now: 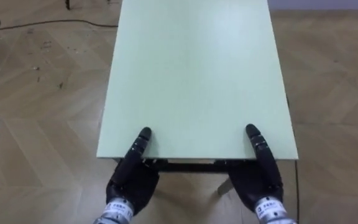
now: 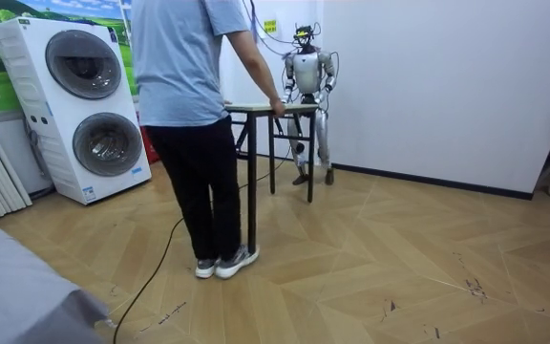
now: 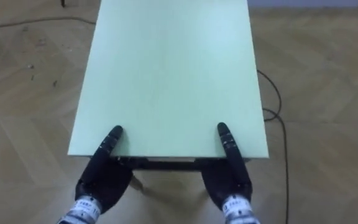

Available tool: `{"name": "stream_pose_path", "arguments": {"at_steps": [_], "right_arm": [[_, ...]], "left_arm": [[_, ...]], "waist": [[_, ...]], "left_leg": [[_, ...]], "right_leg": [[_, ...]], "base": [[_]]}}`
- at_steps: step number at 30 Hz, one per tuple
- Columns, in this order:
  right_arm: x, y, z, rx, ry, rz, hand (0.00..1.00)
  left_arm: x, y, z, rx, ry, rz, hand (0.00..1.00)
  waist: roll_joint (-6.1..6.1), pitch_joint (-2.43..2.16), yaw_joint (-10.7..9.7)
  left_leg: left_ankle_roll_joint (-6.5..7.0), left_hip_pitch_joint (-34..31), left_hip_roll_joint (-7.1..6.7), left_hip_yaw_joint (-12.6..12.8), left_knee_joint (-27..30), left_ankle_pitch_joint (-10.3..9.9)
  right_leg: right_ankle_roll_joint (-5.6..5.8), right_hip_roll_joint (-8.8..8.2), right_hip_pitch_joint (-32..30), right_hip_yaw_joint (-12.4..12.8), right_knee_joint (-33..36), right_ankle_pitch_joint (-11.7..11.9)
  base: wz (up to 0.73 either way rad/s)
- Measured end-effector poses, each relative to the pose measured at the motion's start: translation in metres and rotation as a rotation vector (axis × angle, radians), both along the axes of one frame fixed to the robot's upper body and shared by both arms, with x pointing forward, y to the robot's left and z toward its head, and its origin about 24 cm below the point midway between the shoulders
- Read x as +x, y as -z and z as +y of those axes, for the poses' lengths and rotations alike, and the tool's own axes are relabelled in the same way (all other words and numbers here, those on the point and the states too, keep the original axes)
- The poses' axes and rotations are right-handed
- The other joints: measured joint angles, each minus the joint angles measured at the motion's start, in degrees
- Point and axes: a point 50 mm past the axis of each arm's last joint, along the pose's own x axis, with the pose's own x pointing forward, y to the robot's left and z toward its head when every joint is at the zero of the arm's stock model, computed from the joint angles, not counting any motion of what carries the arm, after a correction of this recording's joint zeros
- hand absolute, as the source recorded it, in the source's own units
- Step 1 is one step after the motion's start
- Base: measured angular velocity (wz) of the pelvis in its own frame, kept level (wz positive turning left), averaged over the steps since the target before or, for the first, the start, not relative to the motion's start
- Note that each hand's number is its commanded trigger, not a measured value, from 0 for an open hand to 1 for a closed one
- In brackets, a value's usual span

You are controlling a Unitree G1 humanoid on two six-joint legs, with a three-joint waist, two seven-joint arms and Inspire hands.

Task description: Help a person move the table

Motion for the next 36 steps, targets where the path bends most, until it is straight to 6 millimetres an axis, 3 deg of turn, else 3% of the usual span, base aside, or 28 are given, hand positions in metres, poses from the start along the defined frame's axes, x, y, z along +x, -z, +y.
{"name": "stream_pose_path", "arguments": {"at_steps": [1,3,4,5,6,7,8,9,10,11,12,13,15,17,18,19,20,21,22,23,24,25,26,28,29,30,32,36], "right_arm": [[0.001,-0.002,-0.001,-0.005,0.008,-0.013,1.0],[0.005,-0.007,-0.005,-0.009,0.027,-0.037,1.0],[0.008,-0.01,-0.006,-0.008,0.038,-0.052,1.0],[0.01,-0.011,-0.008,-0.007,0.05,-0.059,1.0],[0.01,-0.011,-0.009,-0.004,0.055,-0.064,1.0],[0.011,-0.012,-0.012,-0.006,0.067,-0.074,1.0],[0.013,-0.012,-0.014,-0.006,0.061,-0.074,1.0],[0.014,-0.011,-0.013,-0.004,0.048,-0.068,1.0],[0.019,-0.01,-0.003,0.017,0.002,-0.068,1.0],[0.019,-0.014,0.004,0.021,-0.02,-0.105,1.0],[0.019,-0.016,0.003,0.019,-0.018,-0.12,1.0],[0.021,-0.016,-0.002,0.006,0.001,-0.121,1.0],[0.018,-0.009,-0.007,-0.007,0.014,-0.091,1.0],[0.015,-0.005,-0.007,0.005,0.015,-0.066,1.0],[0.013,-0.003,-0.008,0.003,0.012,-0.059,1.0],[0.012,-0.001,-0.008,0.003,0.005,-0.046,1.0],[0.011,0.0,-0.009,0.002,0.004,-0.041,1.0],[0.011,0.0,-0.009,0.003,0.003,-0.038,1.0],[0.009,0.001,-0.011,0.002,0.008,-0.027,1.0],[0.001,0.006,-0.015,-0.002,0.028,-0.001,1.0],[-0.004,0.007,-0.016,0.005,0.043,0.009,1.0],[-0.009,0.008,-0.019,0.018,0.064,0.018,1.0],[-0.011,0.009,-0.018,0.026,0.067,0.021,1.0],[-0.011,0.008,-0.016,0.028,0.069,0.018,1.0],[-0.011,0.008,-0.014,0.029,0.068,0.017,1.0],[-0.01,0.007,-0.012,0.031,0.067,0.015,1.0],[-0.006,0.006,-0.007,0.036,0.052,0.014,1.0],[-0.003,0.004,-0.002,0.045,0.048,0.008,1.0]], "left_arm": [[0.003,-0.002,-0.002,-0.004,0.006,-0.011,1.0],[0.011,-0.007,-0.006,-0.006,0.026,-0.037,1.0],[0.016,-0.01,-0.007,-0.005,0.034,-0.057,1.0],[0.021,-0.014,-0.008,0.008,0.047,-0.075,1.0],[0.024,-0.015,-0.01,0.009,0.051,-0.08,1.0],[0.026,-0.016,-0.013,0.007,0.065,-0.085,1.0],[0.028,-0.014,-0.014,0.012,0.063,-0.086,1.0],[0.026,-0.011,-0.012,0.015,0.048,-0.085,1.0],[0.021,-0.008,-0.001,0.027,0.006,-0.105,1.0],[0.018,-0.01,0.004,0.022,-0.015,-0.152,1.0],[0.019,-0.01,0.001,0.01,-0.017,-0.159,1.0],[0.021,-0.009,-0.005,-0.005,-0.008,-0.145,1.0],[0.021,-0.005,-0.008,0.0,0.017,-0.106,1.0],[0.02,-0.002,-0.006,0.013,0.02,-0.089,1.0],[0.019,-0.001,-0.006,0.014,0.021,-0.081,1.0],[0.017,0.003,-0.006,0.008,0.02,-0.062,1.0],[0.016,0.004,-0.008,-0.001,0.021,-0.055,1.0],[0.016,0.004,-0.008,-0.002,0.02,-0.054,1.0],[0.015,0.005,-0.009,-0.002,0.024,-0.045,1.0],[0.013,0.008,-0.013,0.004,0.048,-0.026,1.0],[0.013,0.008,-0.014,0.009,0.06,-0.022,1.0],[0.013,0.008,-0.015,0.018,0.077,-0.024,1.0],[0.012,0.008,-0.017,0.017,0.087,-0.023,1.0],[0.013,0.007,-0.016,0.016,0.087,-0.025,1.0],[0.013,0.007,-0.016,0.021,0.088,-0.027,1.0],[0.014,0.007,-0.014,0.027,0.085,-0.031,1.0],[0.014,0.005,-0.01,0.032,0.068,-0.037,1.0],[0.015,0.003,-0.006,0.053,0.05,-0.055,1.0]], "waist": [[0.35,-0.04,-1.62],[1.28,-0.04,-2.33],[1.86,-0.01,-3.26],[1.86,-0.03,-4.22],[1.74,-0.08,-4.77],[1.8,-0.05,-5.4],[1.88,0.17,-5.58],[2.57,0.4,-5.78],[2.21,0.09,-5.81],[0.26,-0.2,-6.18],[0.58,-0.17,-5.85],[0.81,-0.1,-5.61],[0.21,-0.31,-6.33],[-1.59,-0.3,-6.4],[-1.72,-0.35,-6.33],[-1.86,-0.37,-6.78],[-2.06,-0.35,-7.19],[-2.24,-0.34,-7.24],[-1.96,-0.08,-7.25],[-1.3,-0.05,-7.92],[-1.36,-0.1,-8.0],[-1.63,-0.16,-8.26],[-1.68,-0.17,-8.16],[-1.77,-0.18,-6.5],[-2.11,-0.2,-4.44],[-2.2,-0.17,-3.76],[-2.13,-0.24,-1.37],[-3.25,-0.27,-1.3]], "left_leg": [[-0.32,3.78,1.6,-0.45,-3.02,0.18],[-1.57,10.11,2.39,-1.33,-12.46,0.89],[-5.25,13.1,2.2,-1.42,-20.96,-1.81],[-5.93,14.5,0.88,-0.97,-27.71,-3.46],[-5.91,14.93,-0.12,-0.75,-30.45,-3.48],[-5.44,16.01,-2.2,-0.62,-35.0,-3.16],[-4.98,18.31,-4.3,-1.49,-38.68,-3.05],[-4.16,18.86,-4.5,-2.07,-39.41,-3.58],[-3.16,17.82,-4.45,-3.45,-38.71,-4.65],[-3.27,14.93,-6.71,-3.76,-36.54,-6.26],[-2.94,14.39,-7.59,-2.7,-35.51,-7.38],[-2.64,13.53,-7.95,-2.26,-34.44,-8.44],[-2.02,13.78,-9.52,-2.3,-35.29,-8.6],[0.35,13.25,-11.82,-0.44,-35.39,-8.81],[0.74,12.94,-12.39,-0.02,-34.71,-8.63],[1.86,12.22,-13.58,0.91,-33.49,-8.06],[2.99,11.19,-14.79,1.88,-32.96,-7.43],[3.68,10.48,-15.34,2.81,-32.68,-7.05],[4.38,9.62,-14.13,7.56,-31.57,-6.57],[4.05,9.73,-12.27,12.04,-30.95,-5.98],[3.96,9.83,-11.7,13.44,-31.11,-5.49],[3.97,9.74,-11.25,16.1,-31.47,-4.42],[4.24,9.69,-11.33,18.1,-31.64,-3.75],[4.4,9.49,-11.51,20.29,-30.71,-3.71],[4.41,9.15,-11.69,20.69,-29.3,-3.75],[4.4,8.67,-11.75,19.48,-28.78,-3.74],[3.97,7.42,-12.74,11.03,-29.12,-3.46],[4.27,6.46,-13.23,9.87,-30.02,-2.29]], "right_leg": [[-0.06,-0.1,-1.78,-1.24,1.24,0.03],[-0.04,-0.31,-5.48,-1.3,4.03,0.06],[0.24,-0.61,-8.43,-0.66,6.51,0.23],[1.22,-1.41,-11.47,2.53,8.49,0.87],[1.68,-1.96,-12.78,4.87,9.32,1.36],[2.21,-2.85,-15.49,8.11,11.92,2.52],[1.06,-4.7,-20.98,9.24,20.55,3.71],[0.82,-3.74,-23.94,10.49,22.7,3.43],[-0.05,1.35,-26.04,12.53,13.54,5.32],[-3.3,1.69,-26.0,10.52,5.97,13.27],[-2.96,0.06,-25.87,8.42,5.72,13.37],[-2.79,-0.92,-26.13,8.78,6.29,13.83],[-1.45,-2.27,-25.14,9.43,5.74,14.8],[-0.38,-3.66,-24.22,10.65,2.05,19.16],[0.14,-3.84,-23.58,10.93,0.46,21.11],[1.32,-4.54,-21.9,11.18,-3.45,25.67],[3.75,-4.88,-20.93,12.42,-7.68,31.05],[5.98,-5.26,-20.72,13.39,-9.23,33.75],[6.85,-6.12,-20.57,13.33,-6.56,32.31],[4.53,-6.93,-20.22,11.85,4.55,20.53],[4.14,-7.72,-19.72,11.13,9.69,15.27],[4.31,-8.49,-17.94,11.05,17.87,7.38],[4.78,-9.36,-15.2,11.38,23.45,2.38],[5.24,-10.67,-10.35,11.72,26.17,-2.35],[6.46,-10.4,-8.26,12.81,23.31,-3.99],[6.61,-9.68,-7.92,13.01,21.21,-4.13],[6.45,-6.9,-5.51,12.81,14.04,-4.02],[5.62,-6.06,-4.19,12.97,7.97,-3.11]], "base": [[0.57],[0.38],[0.4],[0.48],[0.47],[0.13],[-0.13],[-0.66],[-0.5],[-0.37],[0.11],[0.23],[0.34],[0.06],[-0.13],[0.0],[0.0],[0.11],[0.41],[0.59],[0.76],[0.55],[0.39],[-0.23],[-0.61],[-0.82],[-0.63],[-0.1]]}}
